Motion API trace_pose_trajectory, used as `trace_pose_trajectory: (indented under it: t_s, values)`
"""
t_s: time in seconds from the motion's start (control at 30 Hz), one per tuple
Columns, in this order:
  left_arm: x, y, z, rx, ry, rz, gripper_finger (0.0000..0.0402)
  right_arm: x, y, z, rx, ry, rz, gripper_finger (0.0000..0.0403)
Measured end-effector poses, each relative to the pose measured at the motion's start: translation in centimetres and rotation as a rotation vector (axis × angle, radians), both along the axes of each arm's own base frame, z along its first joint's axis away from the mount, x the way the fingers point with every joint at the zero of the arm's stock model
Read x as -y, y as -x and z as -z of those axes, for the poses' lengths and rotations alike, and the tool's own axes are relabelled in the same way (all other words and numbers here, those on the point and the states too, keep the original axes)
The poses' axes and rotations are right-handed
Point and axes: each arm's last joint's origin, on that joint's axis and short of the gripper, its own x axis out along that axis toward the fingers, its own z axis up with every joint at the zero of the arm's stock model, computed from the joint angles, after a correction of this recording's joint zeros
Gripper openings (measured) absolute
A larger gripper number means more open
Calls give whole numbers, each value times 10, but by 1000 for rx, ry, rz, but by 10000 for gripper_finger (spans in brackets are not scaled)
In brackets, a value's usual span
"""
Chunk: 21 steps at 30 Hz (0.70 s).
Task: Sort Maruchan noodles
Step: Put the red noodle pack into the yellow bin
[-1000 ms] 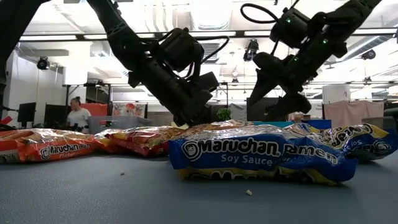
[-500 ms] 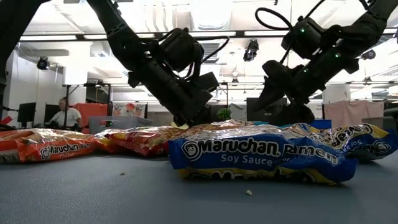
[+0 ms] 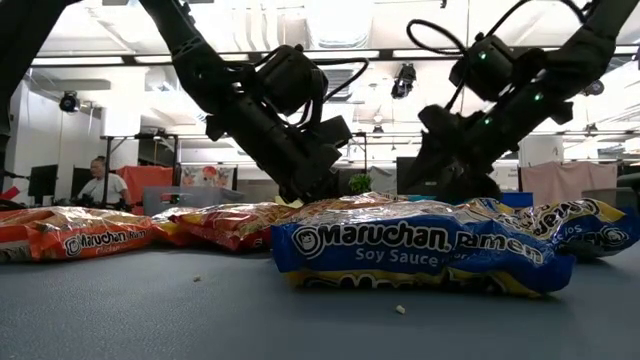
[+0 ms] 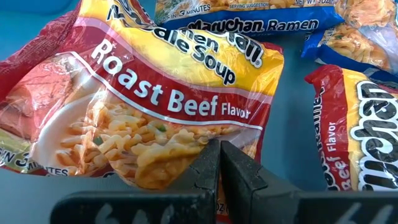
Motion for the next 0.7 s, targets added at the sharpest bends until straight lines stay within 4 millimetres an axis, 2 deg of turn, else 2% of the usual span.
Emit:
trace_pose_trajectory:
  t_s: [0.37,0.7]
  values:
    - [0,0,0,5,0,-1,0,6,-28,21,-46,14,-38,338]
    - [-1,2,3,-18,-4,-9,0,9,-50,18,-26,31,-138,336]
